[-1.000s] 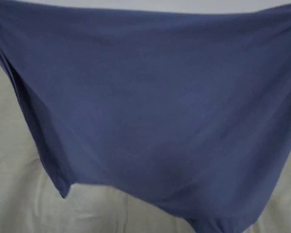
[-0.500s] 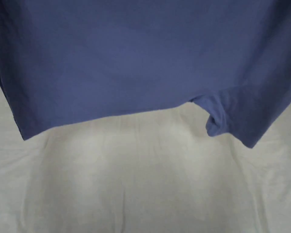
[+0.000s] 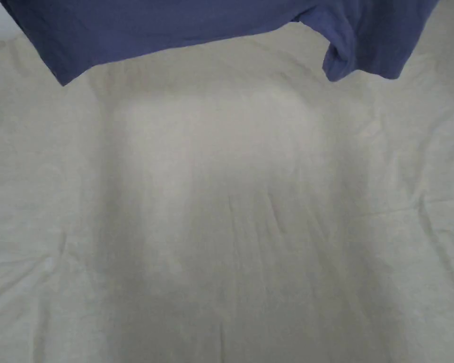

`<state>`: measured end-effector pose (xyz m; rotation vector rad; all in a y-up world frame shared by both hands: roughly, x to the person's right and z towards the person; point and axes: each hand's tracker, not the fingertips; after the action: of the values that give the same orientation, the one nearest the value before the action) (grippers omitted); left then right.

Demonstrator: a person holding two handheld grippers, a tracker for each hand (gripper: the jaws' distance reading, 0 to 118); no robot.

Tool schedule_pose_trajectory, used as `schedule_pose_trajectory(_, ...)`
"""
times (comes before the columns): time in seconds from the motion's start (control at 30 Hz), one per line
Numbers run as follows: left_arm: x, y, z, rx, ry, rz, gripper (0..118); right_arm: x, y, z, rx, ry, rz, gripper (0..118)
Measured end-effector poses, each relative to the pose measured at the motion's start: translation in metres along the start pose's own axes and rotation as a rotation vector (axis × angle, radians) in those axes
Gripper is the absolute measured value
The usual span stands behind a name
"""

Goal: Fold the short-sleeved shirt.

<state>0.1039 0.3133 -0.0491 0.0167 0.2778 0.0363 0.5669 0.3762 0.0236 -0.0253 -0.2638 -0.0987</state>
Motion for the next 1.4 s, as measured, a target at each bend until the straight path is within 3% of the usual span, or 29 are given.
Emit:
schedule_pose_trajectory(0.17,-0.006,-0.058,-0.015,-0.064,-0.015,0.026,5,0.010,-0.060,-0.013,-0.084,0.048,-0.031,4)
schedule_pose_trajectory(0.4,-0.021,-0.172,0.017,-0.254,-0.102,-0.087,5,0.054,-0.176,0.006,-0.309,0.072,-0.071,4)
schedule_pose_trajectory(0.57,-0.057,-0.242,0.080,-0.353,-0.195,-0.030,5,0.097,-0.257,0.058,-0.448,0.132,-0.057,4)
schedule_pose_trajectory(0.87,-0.111,-0.384,0.238,-0.592,-0.245,-0.098,5,0.169,-0.418,0.180,-0.719,0.126,-0.104,4)
schedule_pose_trajectory(1.0,-0.125,-0.444,0.303,-0.717,-0.247,-0.082,5,0.186,-0.481,0.236,-0.833,0.112,-0.020,4)
schedule_pose_trajectory(1.13,-0.140,-0.485,0.353,-0.794,-0.205,-0.075,5,0.200,-0.522,0.282,-0.888,0.104,0.009,4)
schedule_pose_trajectory(1.23,-0.157,-0.495,0.381,-0.846,-0.145,0.020,5,0.207,-0.540,0.308,-0.905,0.067,0.125,4)
schedule_pose_trajectory(1.4,-0.176,-0.500,0.425,-0.874,-0.090,0.041,5,0.241,-0.558,0.353,-0.942,0.092,0.026,4)
